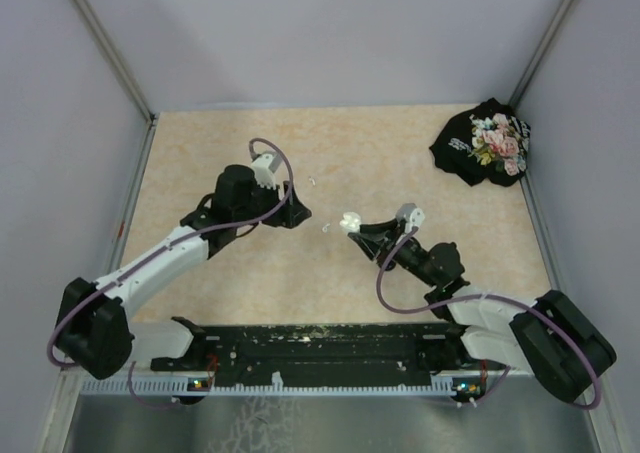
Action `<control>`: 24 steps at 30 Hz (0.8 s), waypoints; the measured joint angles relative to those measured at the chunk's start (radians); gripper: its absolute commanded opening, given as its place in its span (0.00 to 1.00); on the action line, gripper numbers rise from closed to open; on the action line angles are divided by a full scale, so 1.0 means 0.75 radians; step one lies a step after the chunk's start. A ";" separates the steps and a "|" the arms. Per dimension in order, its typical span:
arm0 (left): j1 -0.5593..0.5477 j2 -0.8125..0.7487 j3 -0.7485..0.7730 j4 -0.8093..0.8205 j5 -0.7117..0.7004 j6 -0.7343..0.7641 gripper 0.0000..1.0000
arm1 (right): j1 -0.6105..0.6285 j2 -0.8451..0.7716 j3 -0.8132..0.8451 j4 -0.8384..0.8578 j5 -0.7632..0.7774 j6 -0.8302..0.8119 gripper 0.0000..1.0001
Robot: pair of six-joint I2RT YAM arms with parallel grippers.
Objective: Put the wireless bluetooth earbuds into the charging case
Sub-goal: Pick up the earbud from the center of the board.
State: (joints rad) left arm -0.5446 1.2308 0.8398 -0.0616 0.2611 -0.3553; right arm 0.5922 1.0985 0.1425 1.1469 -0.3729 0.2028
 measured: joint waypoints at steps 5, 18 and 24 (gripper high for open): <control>-0.095 0.163 0.068 -0.075 -0.179 -0.003 0.75 | 0.000 -0.002 -0.072 0.062 0.163 -0.013 0.00; -0.238 0.639 0.345 -0.154 -0.446 0.070 0.62 | 0.000 -0.035 -0.094 0.124 0.332 -0.012 0.00; -0.277 0.789 0.440 -0.184 -0.502 0.104 0.59 | 0.000 -0.043 -0.094 0.126 0.343 -0.013 0.00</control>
State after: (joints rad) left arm -0.7521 1.8229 1.1698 -0.1993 -0.1150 -0.2771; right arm 0.5922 1.0660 0.0723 1.2411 -0.1154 0.1932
